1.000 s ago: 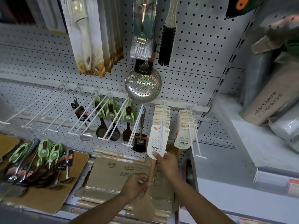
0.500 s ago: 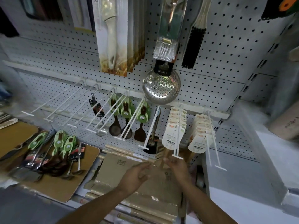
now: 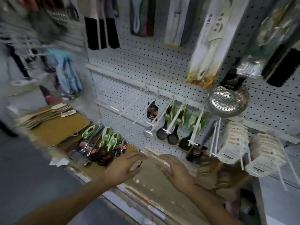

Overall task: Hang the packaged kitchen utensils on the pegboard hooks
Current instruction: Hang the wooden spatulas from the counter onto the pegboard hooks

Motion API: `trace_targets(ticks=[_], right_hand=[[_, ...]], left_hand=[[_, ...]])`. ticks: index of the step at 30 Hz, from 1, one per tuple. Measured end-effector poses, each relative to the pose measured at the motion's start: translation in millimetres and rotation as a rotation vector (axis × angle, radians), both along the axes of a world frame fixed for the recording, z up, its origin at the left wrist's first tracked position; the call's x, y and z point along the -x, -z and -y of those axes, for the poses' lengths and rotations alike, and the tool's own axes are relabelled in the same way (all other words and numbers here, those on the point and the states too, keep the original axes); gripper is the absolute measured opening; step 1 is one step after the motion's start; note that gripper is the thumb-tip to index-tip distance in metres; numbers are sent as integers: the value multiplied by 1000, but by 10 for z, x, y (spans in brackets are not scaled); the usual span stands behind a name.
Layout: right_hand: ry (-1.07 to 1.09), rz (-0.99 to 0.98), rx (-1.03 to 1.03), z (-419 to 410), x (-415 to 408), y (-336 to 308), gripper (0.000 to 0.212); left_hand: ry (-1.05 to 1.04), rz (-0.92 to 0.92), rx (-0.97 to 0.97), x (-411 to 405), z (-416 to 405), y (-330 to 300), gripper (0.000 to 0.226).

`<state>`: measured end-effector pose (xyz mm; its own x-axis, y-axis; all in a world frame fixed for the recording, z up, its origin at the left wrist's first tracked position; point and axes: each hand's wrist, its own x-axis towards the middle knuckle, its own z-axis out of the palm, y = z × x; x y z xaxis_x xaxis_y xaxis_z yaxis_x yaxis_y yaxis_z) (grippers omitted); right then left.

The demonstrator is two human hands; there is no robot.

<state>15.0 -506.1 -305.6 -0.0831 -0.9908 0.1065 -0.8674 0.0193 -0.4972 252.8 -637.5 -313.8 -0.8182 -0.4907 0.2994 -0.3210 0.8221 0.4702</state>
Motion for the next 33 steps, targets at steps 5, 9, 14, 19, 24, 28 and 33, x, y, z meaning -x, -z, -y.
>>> trace_targets(ticks=[5, 9, 14, 19, 24, 28, 33], right_hand=[[-126, -106, 121, 589, -955, -139, 44], [-203, -112, 191, 1013, -1718, -312, 46], [-258, -112, 215, 1546, -2612, -471, 53], [-376, -161, 204, 2079, -3270, -507, 56], [-446, -181, 162, 2627, -3777, -486, 57], [-499, -189, 137, 3129, -4071, -381, 55], [-524, -172, 68, 3941, -4378, -185, 61]], left_hand=[[-25, 12, 118, -1055, 452, -180, 47], [-65, 17, 158, -1873, 808, -388, 48], [-165, 54, 208, -2910, 1185, -520, 48], [-245, 74, 162, -3682, 1433, -584, 54], [-325, 62, 123, -4183, 1766, -533, 53], [-354, 101, 102, -4479, 2181, -402, 53], [-412, 159, 83, -4814, 2896, -230, 54]])
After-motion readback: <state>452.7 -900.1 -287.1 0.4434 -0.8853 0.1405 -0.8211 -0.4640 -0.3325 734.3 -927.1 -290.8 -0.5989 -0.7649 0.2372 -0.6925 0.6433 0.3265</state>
